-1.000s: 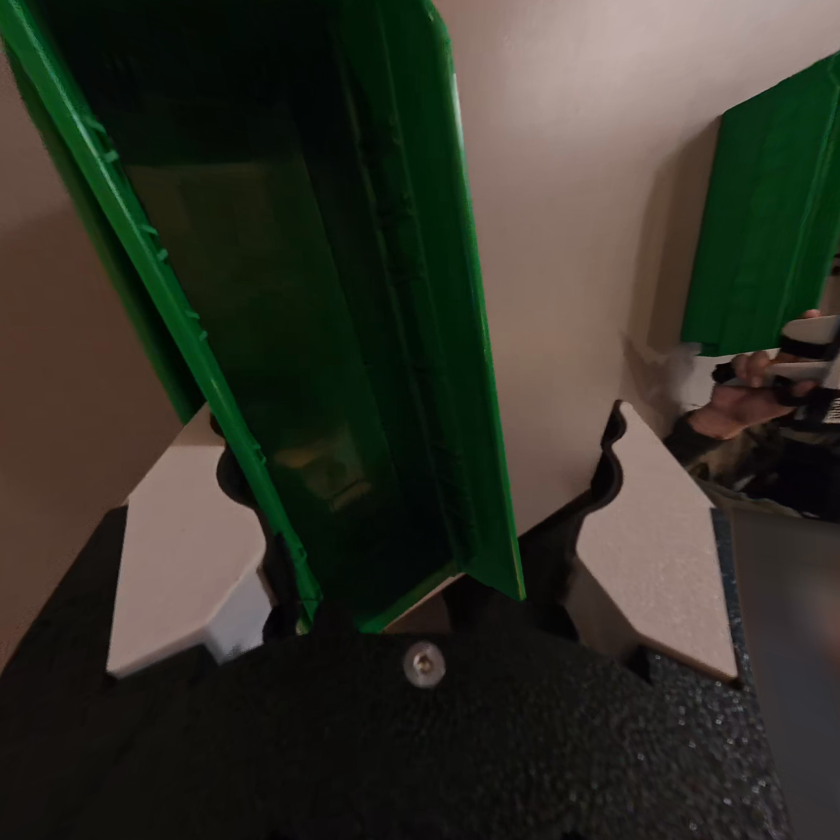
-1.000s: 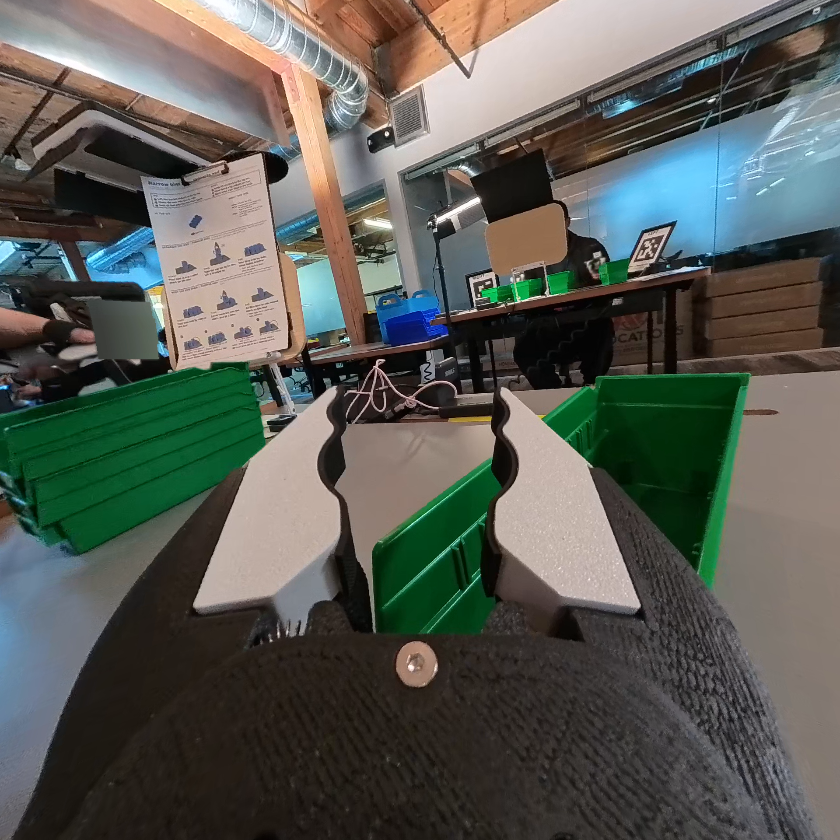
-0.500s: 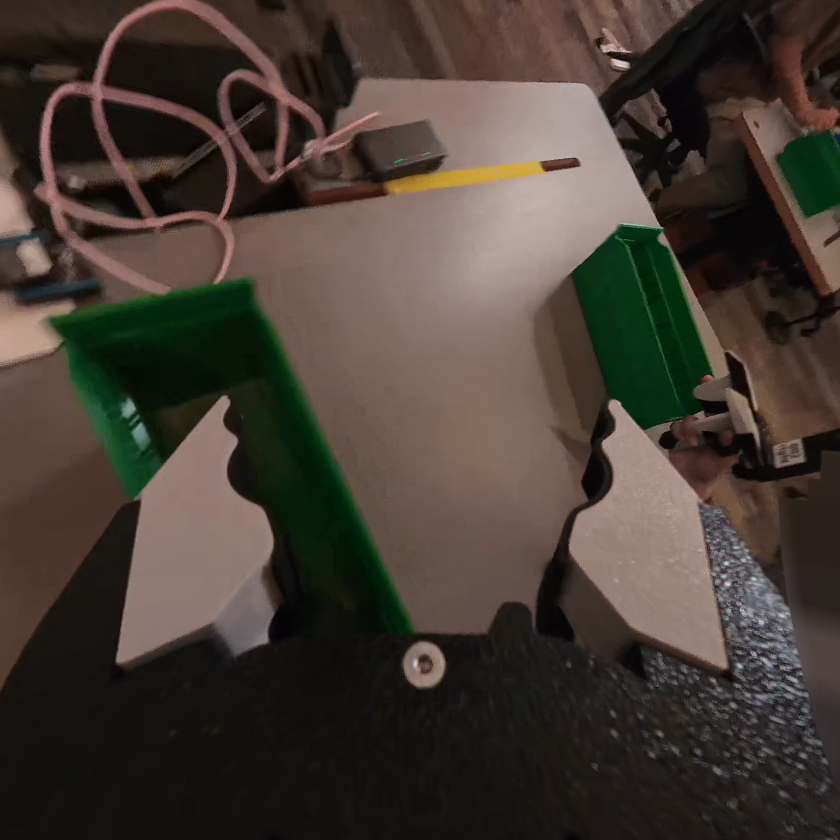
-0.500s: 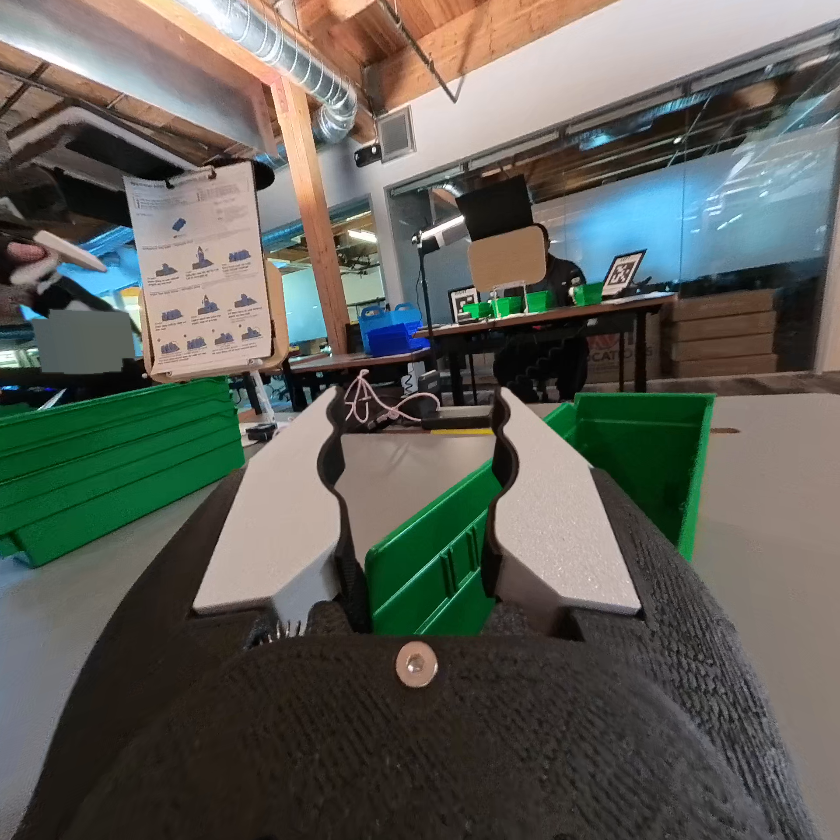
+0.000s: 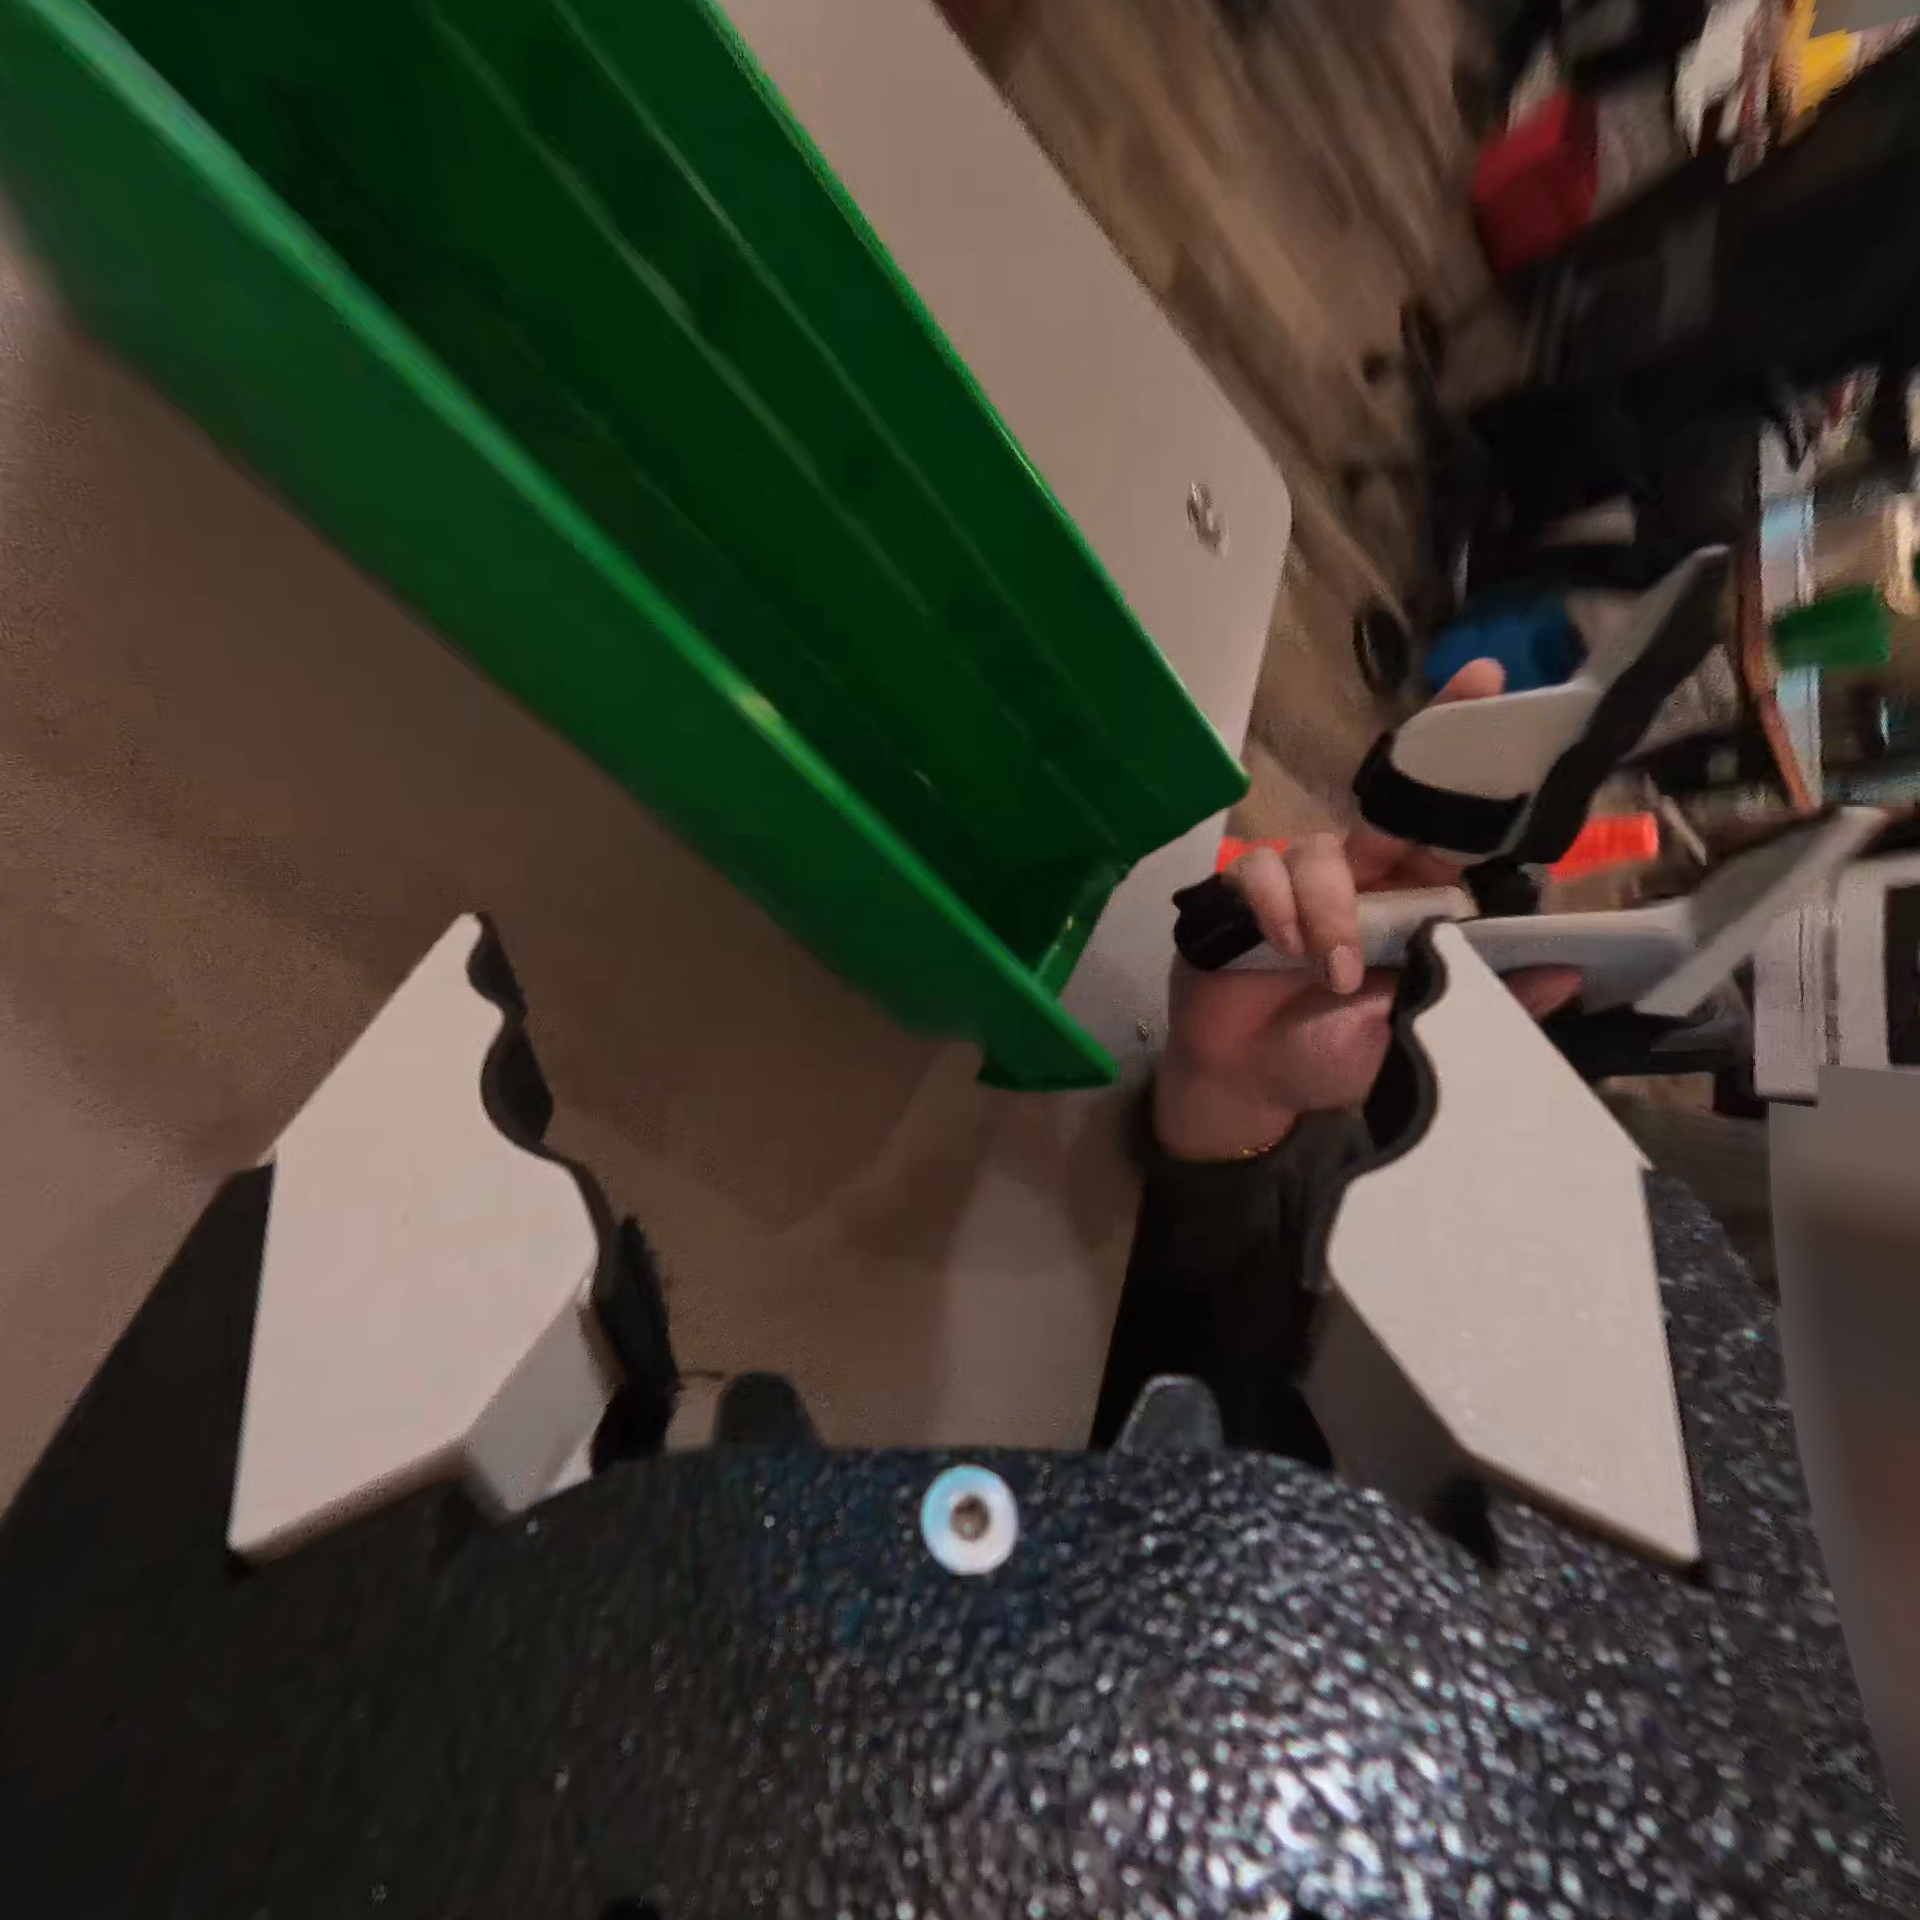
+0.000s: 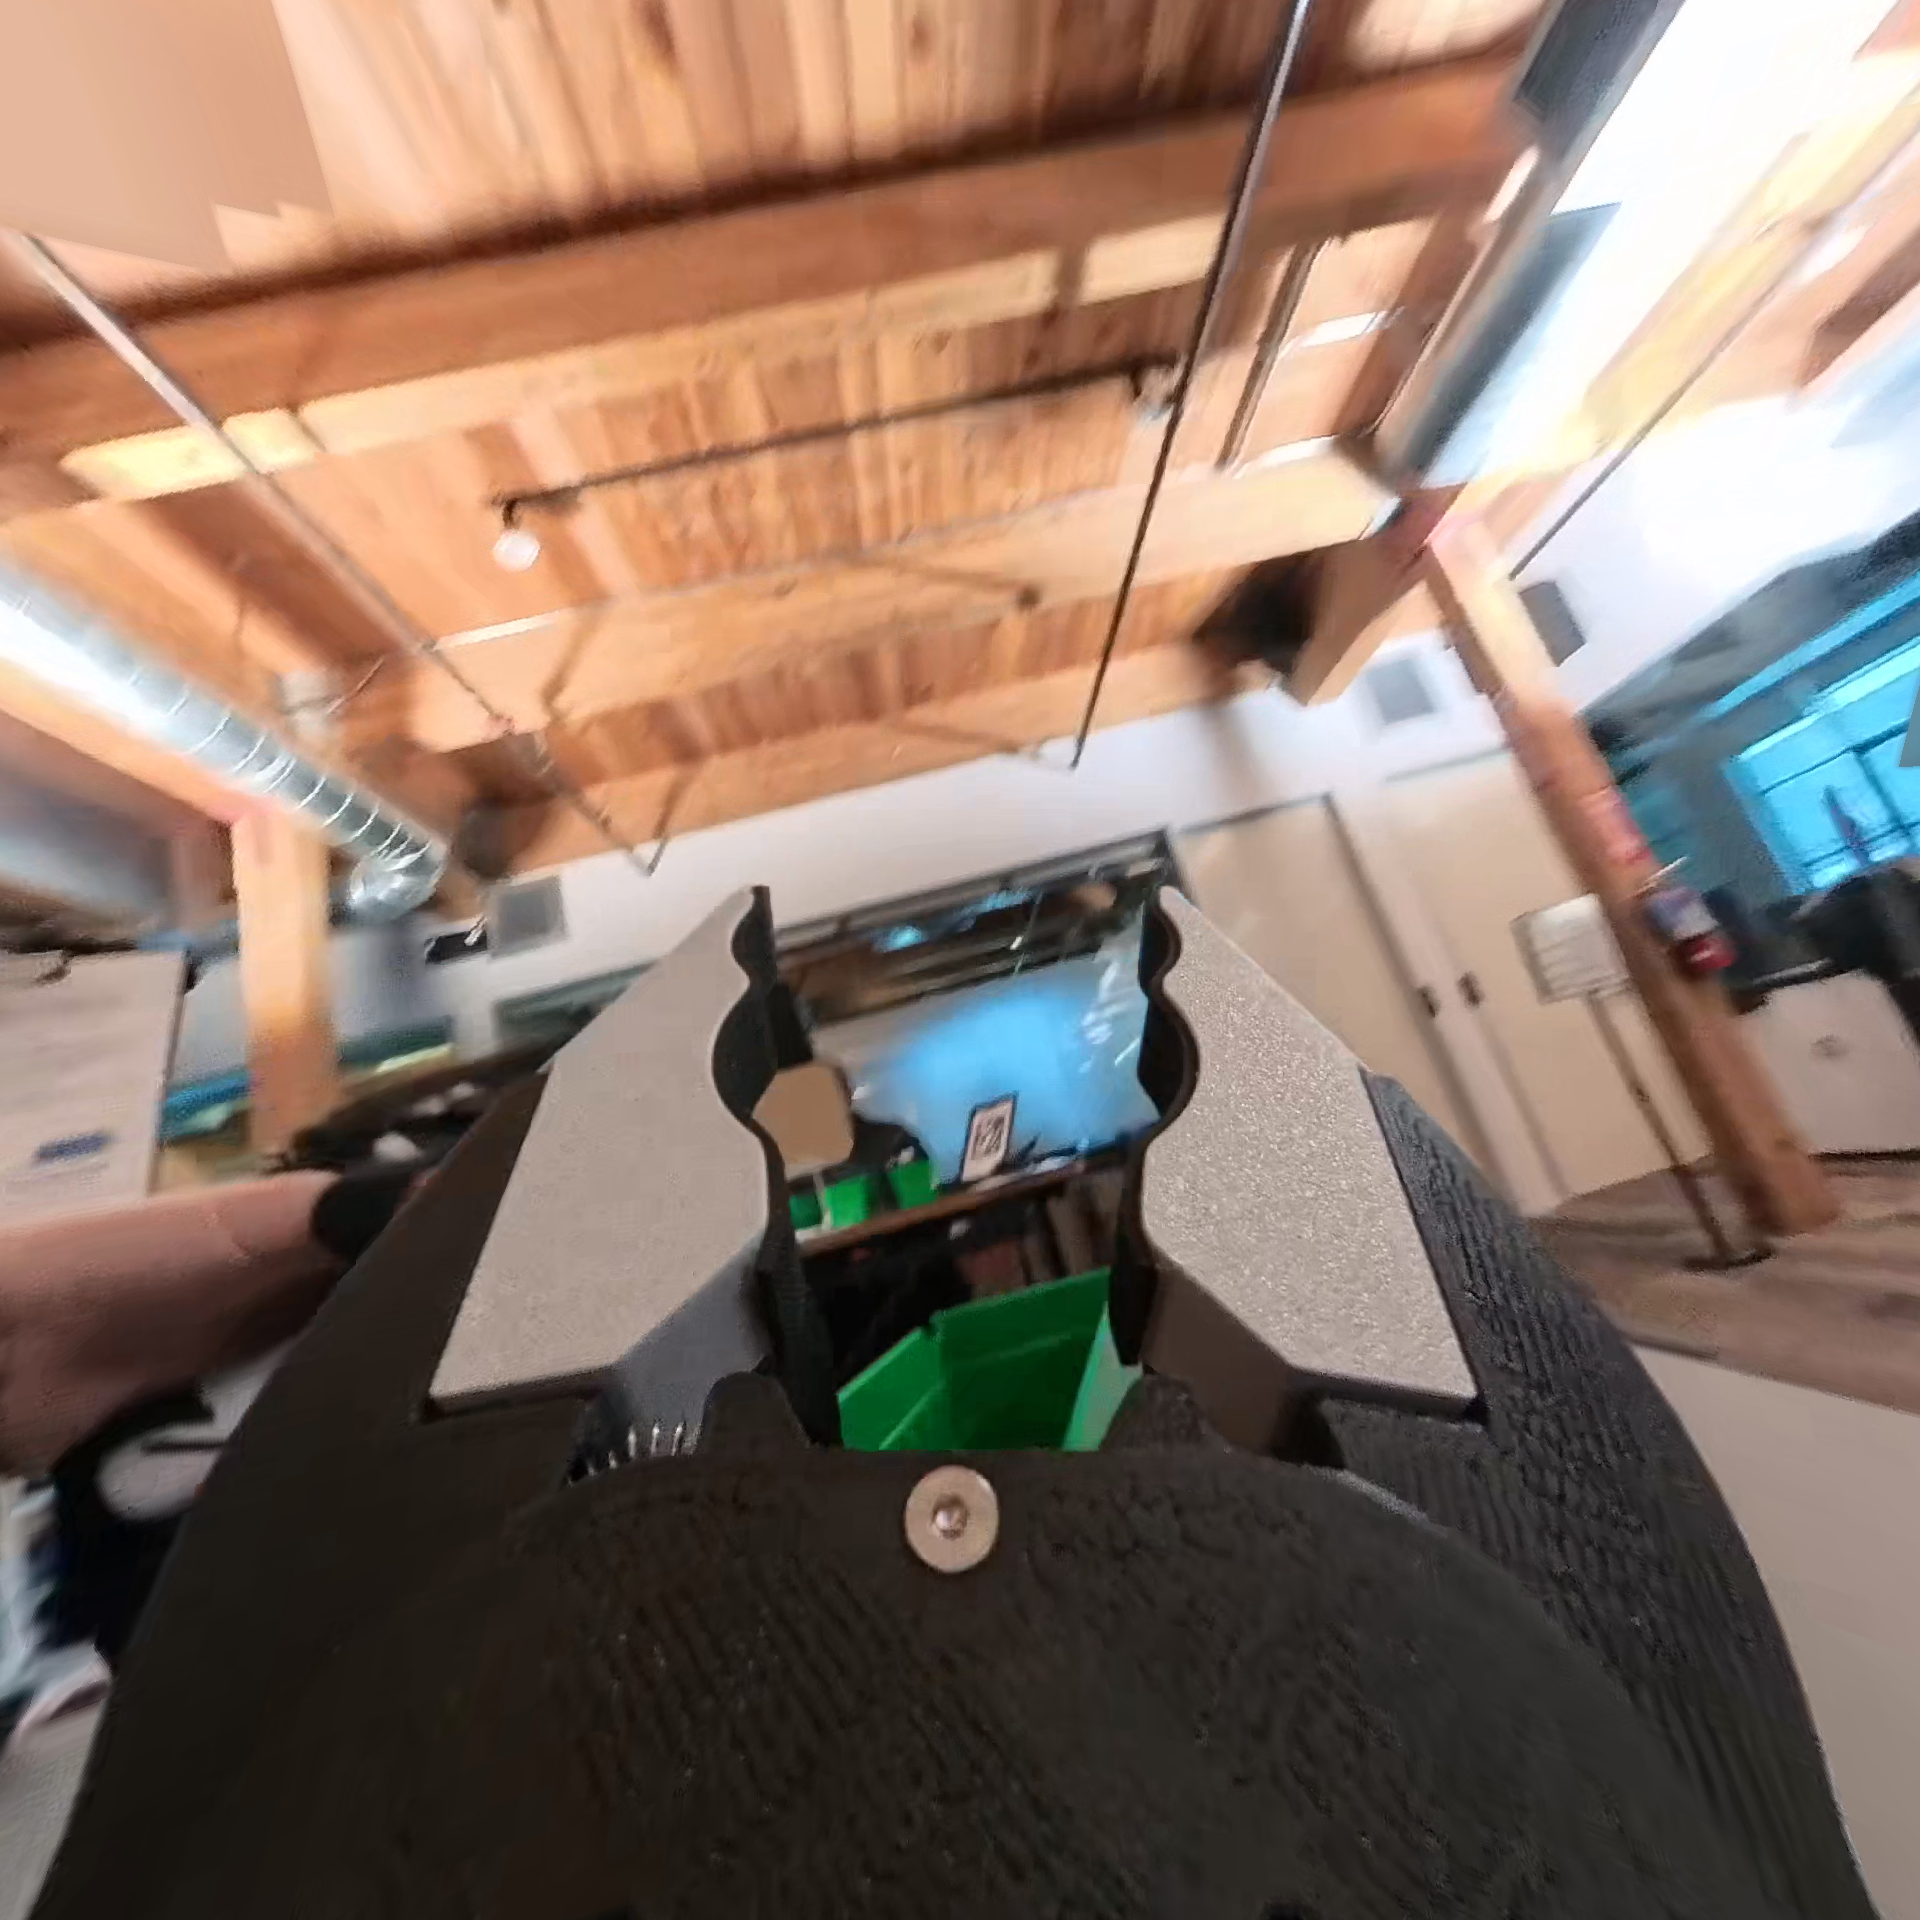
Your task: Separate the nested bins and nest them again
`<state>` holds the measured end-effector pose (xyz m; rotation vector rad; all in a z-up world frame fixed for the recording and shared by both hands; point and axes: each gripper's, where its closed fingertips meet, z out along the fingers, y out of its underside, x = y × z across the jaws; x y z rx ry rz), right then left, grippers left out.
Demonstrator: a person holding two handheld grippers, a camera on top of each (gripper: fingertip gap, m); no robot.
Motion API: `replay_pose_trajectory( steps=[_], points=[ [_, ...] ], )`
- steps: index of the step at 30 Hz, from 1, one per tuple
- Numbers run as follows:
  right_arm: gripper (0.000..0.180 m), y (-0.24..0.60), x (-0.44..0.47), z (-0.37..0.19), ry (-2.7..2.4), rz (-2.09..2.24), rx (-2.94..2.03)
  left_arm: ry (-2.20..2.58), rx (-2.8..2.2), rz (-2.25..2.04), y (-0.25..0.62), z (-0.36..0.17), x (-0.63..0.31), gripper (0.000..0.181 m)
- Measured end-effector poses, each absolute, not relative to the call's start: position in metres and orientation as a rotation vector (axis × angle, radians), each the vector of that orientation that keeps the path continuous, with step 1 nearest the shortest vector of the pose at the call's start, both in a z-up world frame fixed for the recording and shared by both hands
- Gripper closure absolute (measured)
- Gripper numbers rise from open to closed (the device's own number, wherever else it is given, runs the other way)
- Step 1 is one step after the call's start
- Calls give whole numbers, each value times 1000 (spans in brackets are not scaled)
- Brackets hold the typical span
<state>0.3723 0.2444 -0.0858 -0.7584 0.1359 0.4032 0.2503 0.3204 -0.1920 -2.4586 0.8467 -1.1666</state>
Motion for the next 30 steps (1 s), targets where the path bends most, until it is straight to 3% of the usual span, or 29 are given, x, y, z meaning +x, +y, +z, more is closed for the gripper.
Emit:
replay_pose_trajectory(
  steps=[4, 8, 13, 19, 25, 30],
  points=[
    [110, 226, 390, -81, 203, 364, -649, 884, -2466, -1010, 342, -202, 301, 21],
    [110, 231, 394, -84, 228, 398, -667, 742, -2517, -630, 390, -209, 303, 21],
    [110, 235, 399, -87, 257, 465, -674, 740, -2578, -458, 401, -216, 318, 21],
    [110, 237, 399, -88, 260, 491, -676, 794, -2682, -96, 407, -242, 309, 21],
    [110, 238, 399, -89, 257, 519, -679, 746, -2786, -172, 397, -250, 297, 21],
    [111, 243, 397, -90, 252, 563, -693, 825, -2849, 2, 383, -245, 226, 21]
  ],
)
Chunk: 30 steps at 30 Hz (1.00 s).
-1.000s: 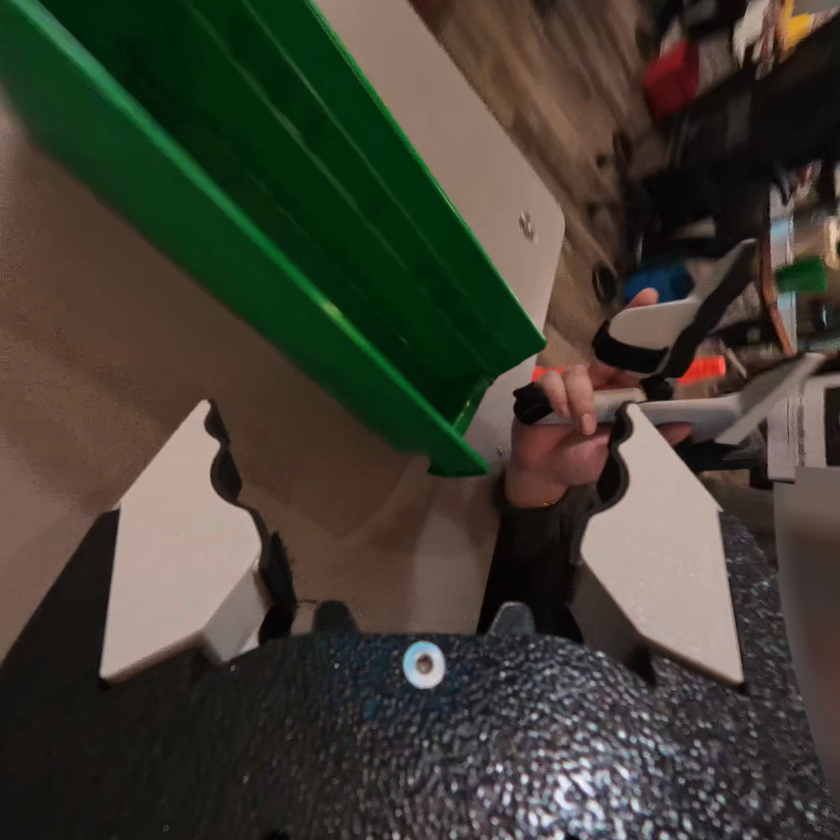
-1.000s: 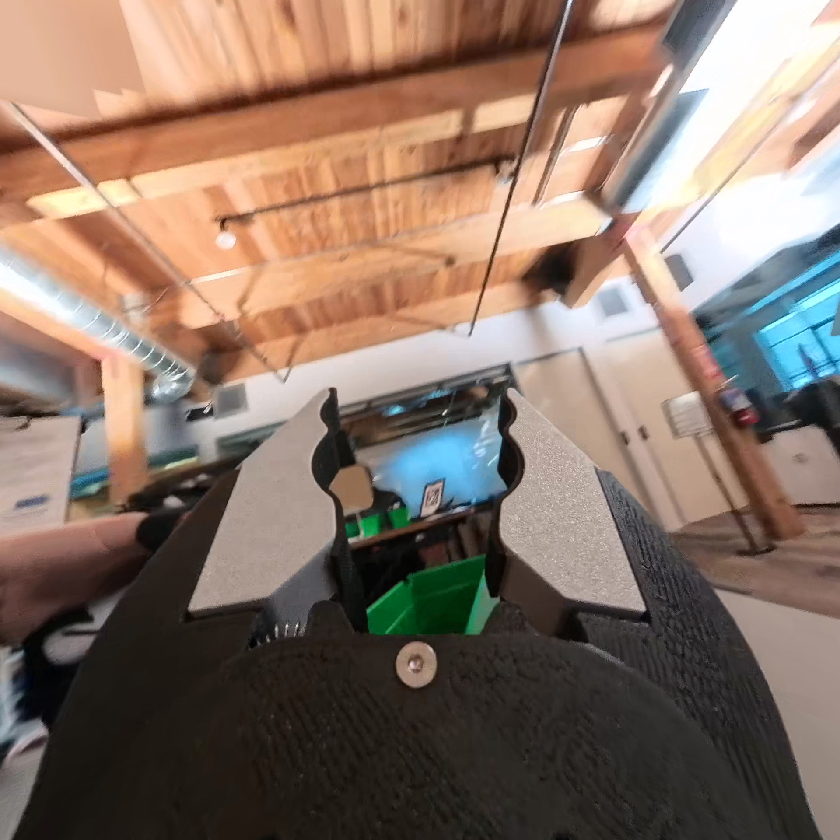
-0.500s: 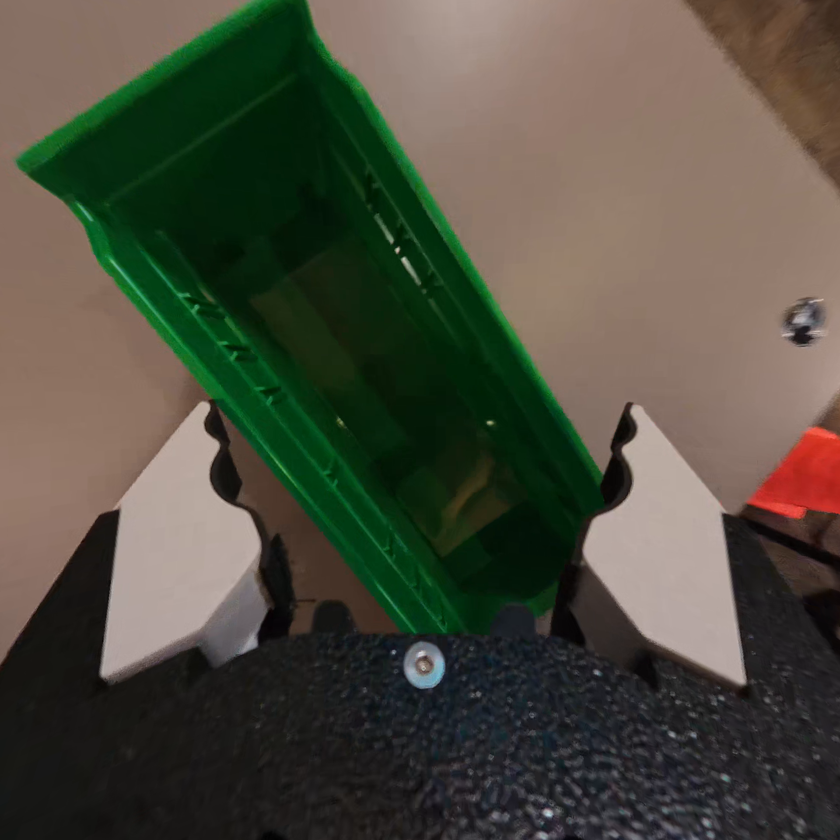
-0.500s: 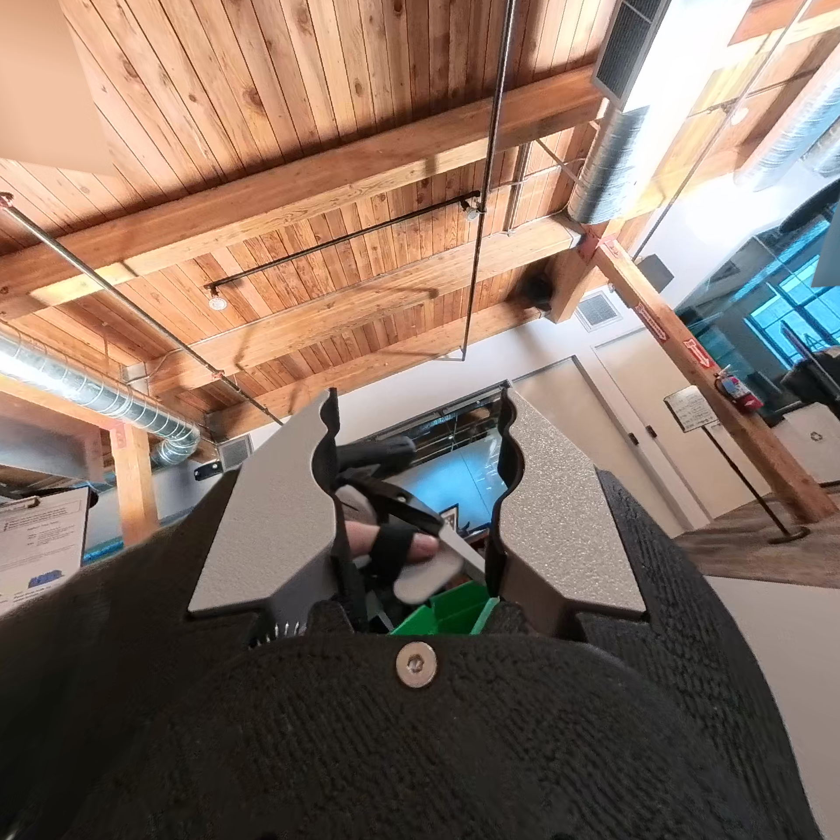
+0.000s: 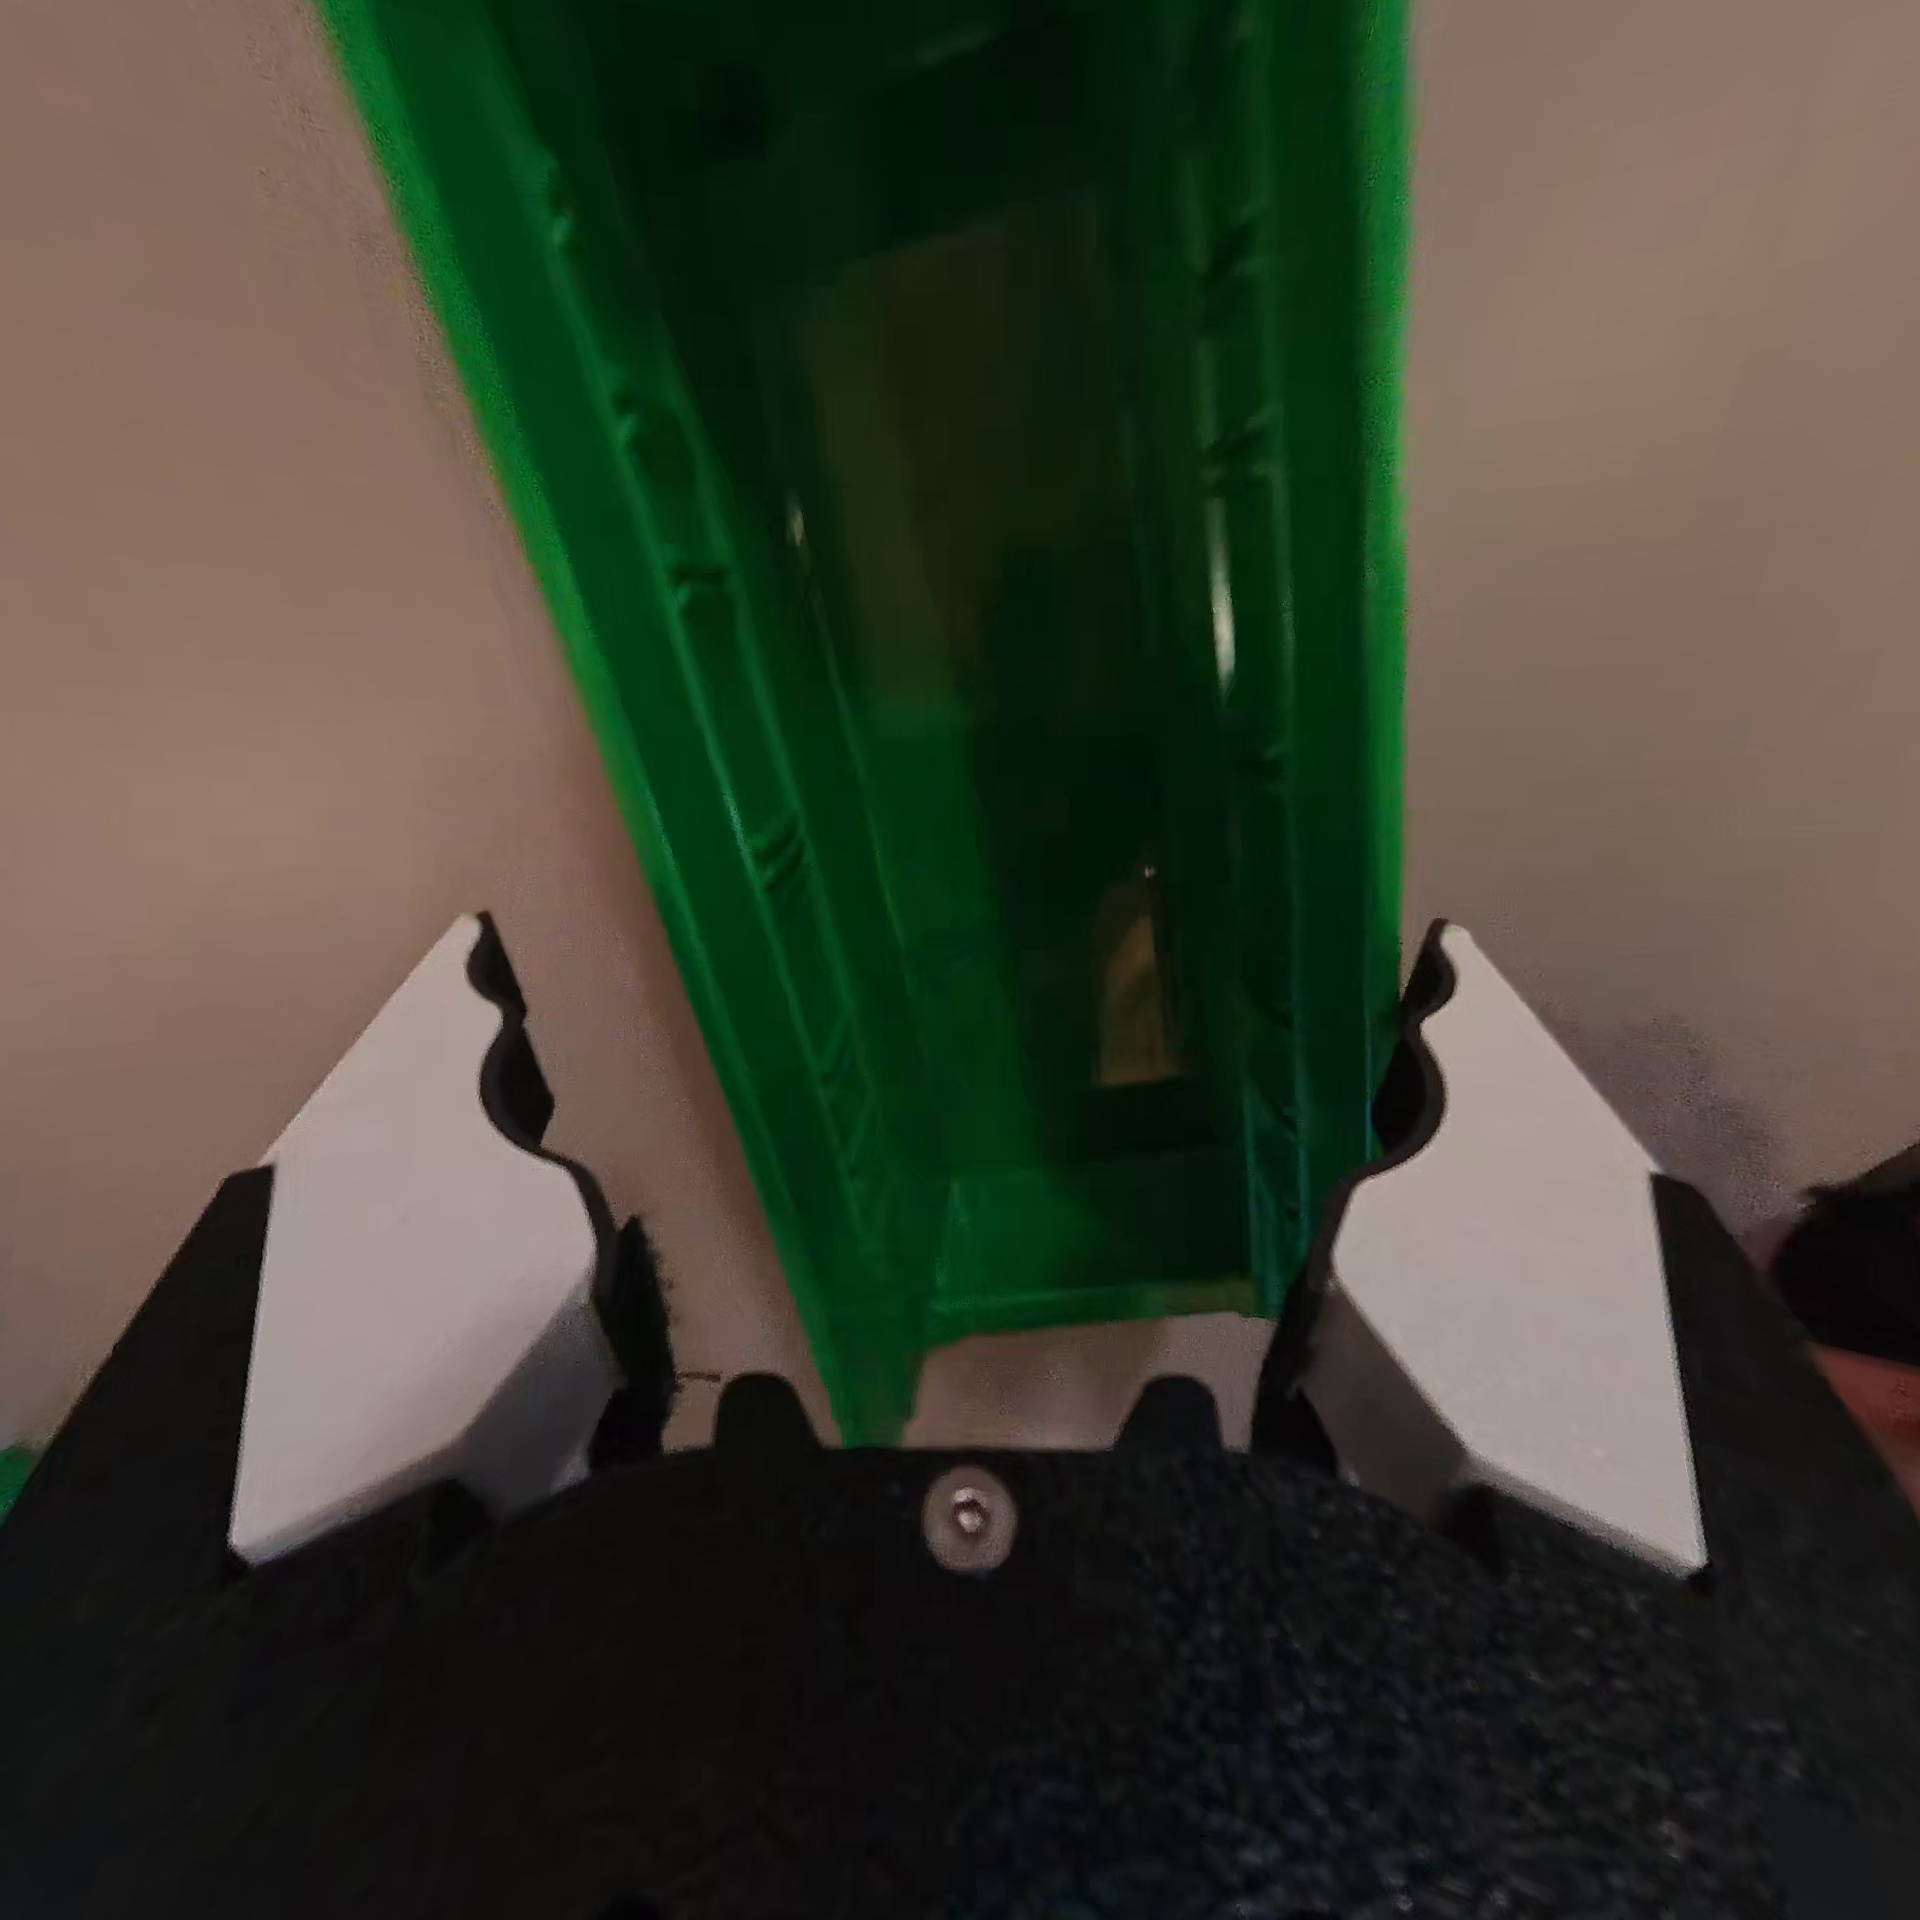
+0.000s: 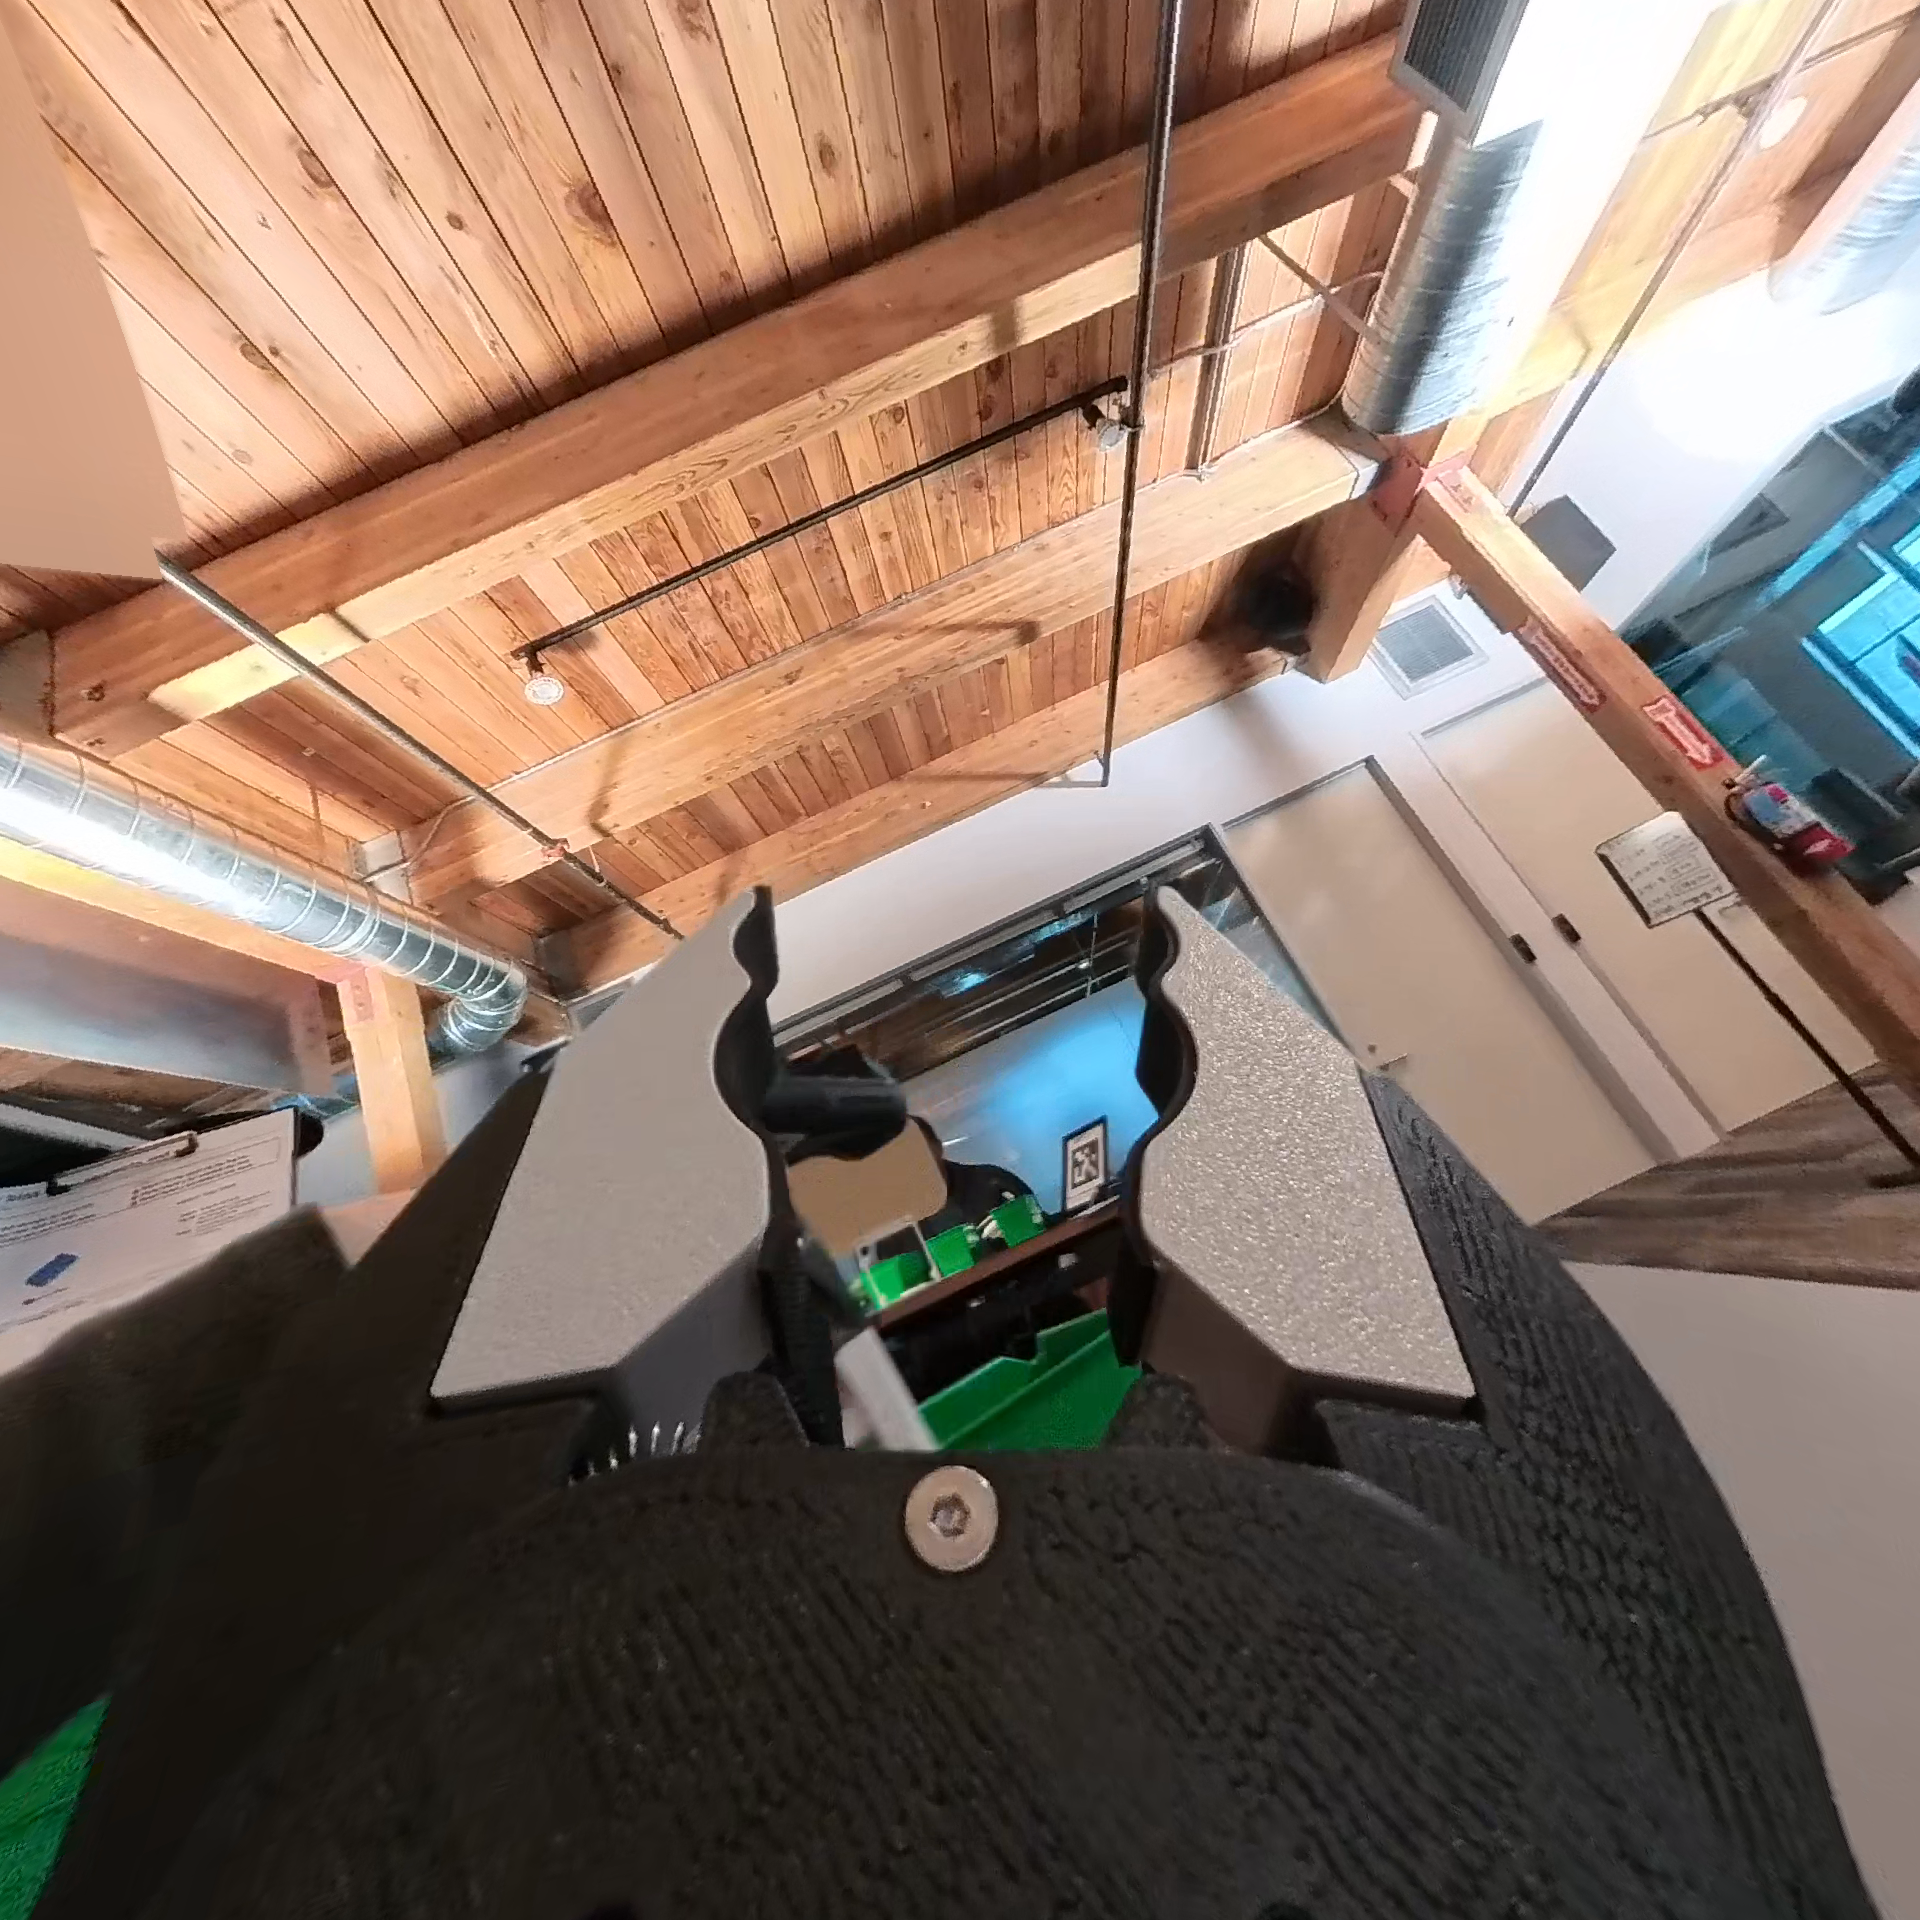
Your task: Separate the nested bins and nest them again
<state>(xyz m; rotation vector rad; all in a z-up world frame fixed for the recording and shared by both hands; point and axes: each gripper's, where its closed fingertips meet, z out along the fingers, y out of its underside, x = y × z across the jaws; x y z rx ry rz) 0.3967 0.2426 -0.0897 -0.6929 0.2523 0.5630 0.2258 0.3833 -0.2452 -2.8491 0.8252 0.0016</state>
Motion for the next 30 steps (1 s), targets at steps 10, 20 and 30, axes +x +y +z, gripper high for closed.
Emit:
replay_pose_trajectory(
  steps=[10, 20, 30],
  points=[
    [111, 242, 392, -88, 227, 582, -695, 1144, -2668, -430, 388, -250, 179, 21],
    [111, 245, 385, -89, 201, 620, -710, 1141, -2740, -507, 382, -261, 196, 57],
    [111, 252, 379, -91, 182, 668, -743, 948, -2658, -431, 384, -208, 128, 70]
  ],
)
